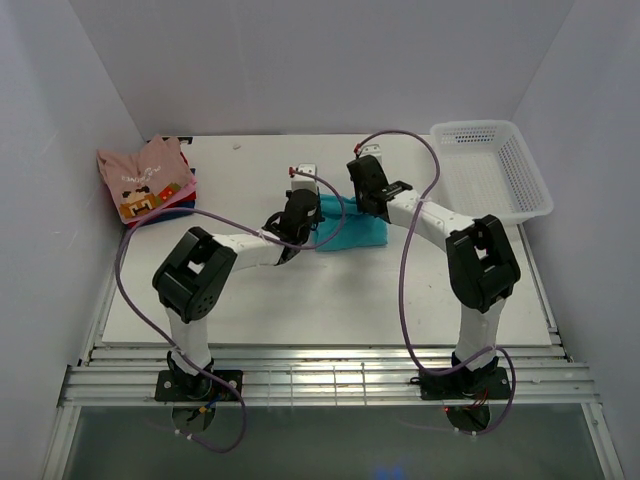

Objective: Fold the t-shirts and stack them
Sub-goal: Fold the long partially folded tshirt into a neat square

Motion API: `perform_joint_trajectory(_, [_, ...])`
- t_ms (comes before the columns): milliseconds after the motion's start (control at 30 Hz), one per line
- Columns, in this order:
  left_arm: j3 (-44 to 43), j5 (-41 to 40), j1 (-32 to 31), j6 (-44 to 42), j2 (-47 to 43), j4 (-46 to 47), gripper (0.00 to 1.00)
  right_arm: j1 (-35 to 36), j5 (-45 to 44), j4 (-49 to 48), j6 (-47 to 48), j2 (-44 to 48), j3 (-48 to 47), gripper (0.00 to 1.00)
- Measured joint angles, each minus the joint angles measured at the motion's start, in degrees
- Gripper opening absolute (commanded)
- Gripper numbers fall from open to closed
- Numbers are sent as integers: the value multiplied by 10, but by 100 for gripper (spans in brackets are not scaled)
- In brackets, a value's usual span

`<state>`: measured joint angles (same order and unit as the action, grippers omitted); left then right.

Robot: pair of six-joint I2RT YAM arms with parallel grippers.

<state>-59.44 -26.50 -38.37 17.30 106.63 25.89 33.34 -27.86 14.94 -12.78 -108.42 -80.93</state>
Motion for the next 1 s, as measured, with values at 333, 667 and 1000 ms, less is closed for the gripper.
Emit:
perform_joint_trajectory(333, [-69, -28, 22, -41, 82, 41, 56, -16, -84, -60, 44, -27, -24, 69])
perform_joint_trajectory(667, [-44, -61, -21, -46, -37, 98, 39, -17, -75, -127, 67, 160, 107, 21])
perform_joint_trajectory(1000, [-60, 30, -97, 1, 77, 112, 0, -18, 84, -137, 28, 90, 110, 8])
